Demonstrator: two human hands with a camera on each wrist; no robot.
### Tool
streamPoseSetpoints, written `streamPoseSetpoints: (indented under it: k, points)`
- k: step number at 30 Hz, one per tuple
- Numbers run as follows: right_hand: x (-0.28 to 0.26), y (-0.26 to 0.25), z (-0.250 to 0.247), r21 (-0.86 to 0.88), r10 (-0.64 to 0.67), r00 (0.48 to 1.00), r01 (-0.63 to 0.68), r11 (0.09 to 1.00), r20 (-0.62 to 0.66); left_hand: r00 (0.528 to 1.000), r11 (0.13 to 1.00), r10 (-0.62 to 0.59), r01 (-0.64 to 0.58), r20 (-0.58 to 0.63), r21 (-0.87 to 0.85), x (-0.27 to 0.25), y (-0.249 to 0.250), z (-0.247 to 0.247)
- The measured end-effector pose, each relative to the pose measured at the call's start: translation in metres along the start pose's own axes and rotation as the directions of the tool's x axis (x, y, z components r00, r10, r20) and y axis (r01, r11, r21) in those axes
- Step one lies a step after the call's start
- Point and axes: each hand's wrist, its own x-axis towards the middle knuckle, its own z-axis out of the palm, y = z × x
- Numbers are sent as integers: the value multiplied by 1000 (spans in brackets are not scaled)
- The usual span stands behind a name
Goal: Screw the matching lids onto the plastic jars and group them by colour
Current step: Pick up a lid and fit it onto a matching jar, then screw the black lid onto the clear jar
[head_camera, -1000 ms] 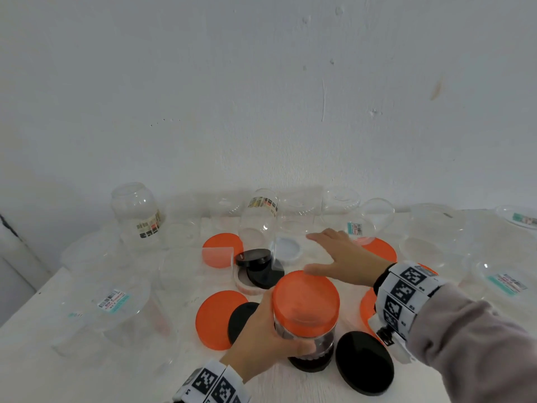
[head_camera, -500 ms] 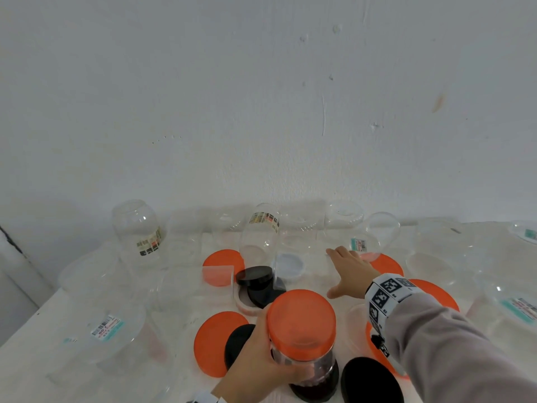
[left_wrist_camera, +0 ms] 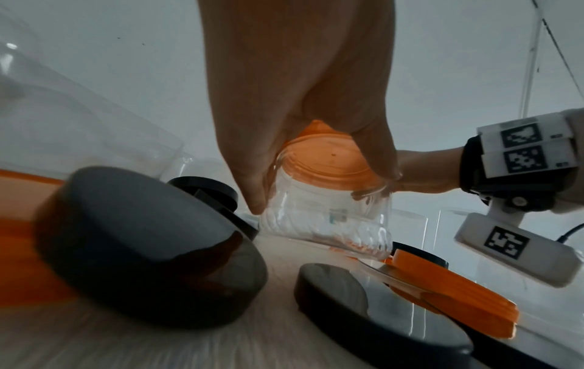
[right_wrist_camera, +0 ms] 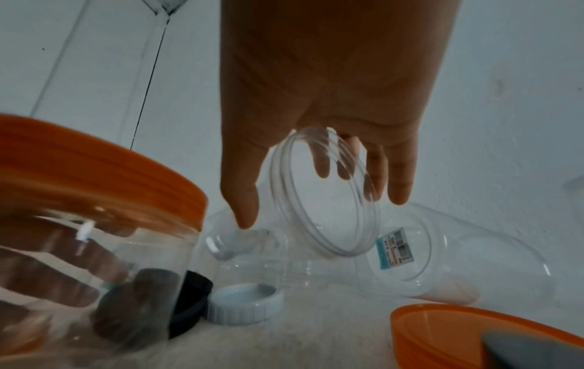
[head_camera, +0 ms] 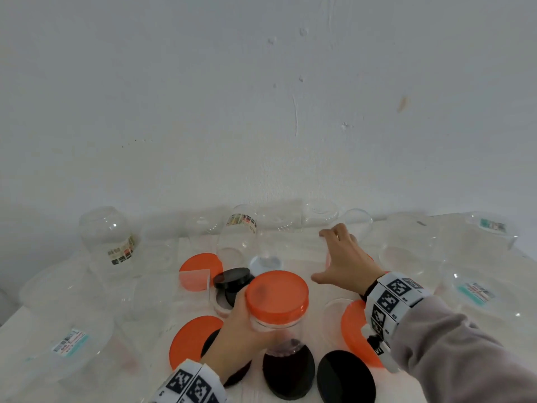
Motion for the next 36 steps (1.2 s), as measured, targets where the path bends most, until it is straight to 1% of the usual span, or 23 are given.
streamPoseSetpoints:
  k: [4,7,9,12,15,20,23,25,29,31,33,36]
  points:
    - [-6,6,-7,93,34,986,-19,996,-163,1000,999,24,-24,-1,29,27,0,2]
    - [-12,7,-12,121,55,961,-23,992,-269,997,997,71,-71,9,27,49,4,9]
    - [-15,8,-14,142,71,943,-26,990,-324,997,996,79,-79,4,32,62,8,15]
    - [-21,10,-18,193,102,917,-28,981,-385,999,995,34,-32,-25,92,77,14,29]
    - [-26,11,-21,238,128,891,-23,971,-436,996,991,-24,35,-85,132,91,16,40]
    - [-33,13,-27,272,149,870,-17,962,-471,989,971,-82,106,-121,215,109,21,51]
    - [-36,12,-30,286,150,869,-11,958,-471,986,924,-99,141,-133,356,116,27,55]
    - [-39,11,-30,288,145,869,-3,958,-474,988,888,-106,146,-115,436,117,32,57]
    - [-43,7,-30,293,132,864,18,956,-485,990,857,-86,128,-108,499,114,38,53]
    - [-44,5,-30,307,129,866,30,951,-483,992,849,-93,125,-88,513,110,40,48]
    - [-45,1,-30,328,128,868,42,944,-480,990,843,-132,138,-50,520,101,40,42]
    - [-46,-6,-32,359,131,872,55,932,-471,987,831,-155,108,40,545,83,39,31]
